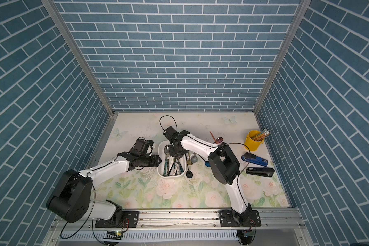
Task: Put the spoon into the storage box
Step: Place the spoon in the storage box, then pick up the spoon from the center of the board.
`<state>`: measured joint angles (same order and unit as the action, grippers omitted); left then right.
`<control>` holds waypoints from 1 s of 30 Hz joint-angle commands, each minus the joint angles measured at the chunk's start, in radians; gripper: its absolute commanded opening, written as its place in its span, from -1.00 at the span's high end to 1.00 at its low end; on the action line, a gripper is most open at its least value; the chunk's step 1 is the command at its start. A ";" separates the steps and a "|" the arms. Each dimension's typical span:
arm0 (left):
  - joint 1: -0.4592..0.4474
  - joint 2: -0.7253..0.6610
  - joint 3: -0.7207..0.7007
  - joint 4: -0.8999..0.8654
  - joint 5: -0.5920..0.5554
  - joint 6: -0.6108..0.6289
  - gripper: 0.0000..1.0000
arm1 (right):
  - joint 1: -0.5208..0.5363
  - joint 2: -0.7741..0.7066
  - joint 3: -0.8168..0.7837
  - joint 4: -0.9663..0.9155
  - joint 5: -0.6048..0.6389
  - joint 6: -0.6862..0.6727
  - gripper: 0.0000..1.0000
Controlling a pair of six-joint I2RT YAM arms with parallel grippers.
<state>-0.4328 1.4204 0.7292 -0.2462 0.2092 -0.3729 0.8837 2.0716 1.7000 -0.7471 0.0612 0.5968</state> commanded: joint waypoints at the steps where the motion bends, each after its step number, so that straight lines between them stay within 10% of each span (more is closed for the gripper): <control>1: -0.008 0.008 0.020 -0.053 -0.035 0.023 -0.21 | 0.001 -0.102 -0.012 -0.002 0.083 -0.020 0.39; 15: -0.044 0.045 0.097 -0.088 -0.071 0.035 -0.21 | -0.249 -0.316 -0.353 0.119 0.055 -0.076 0.37; 30: -0.051 0.041 0.102 -0.107 -0.092 0.029 -0.21 | -0.309 -0.077 -0.263 0.250 0.006 -0.099 0.36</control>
<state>-0.4793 1.4555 0.8207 -0.3305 0.1349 -0.3473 0.5926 1.9648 1.4109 -0.5182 0.0704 0.5156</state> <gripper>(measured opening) 0.606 0.319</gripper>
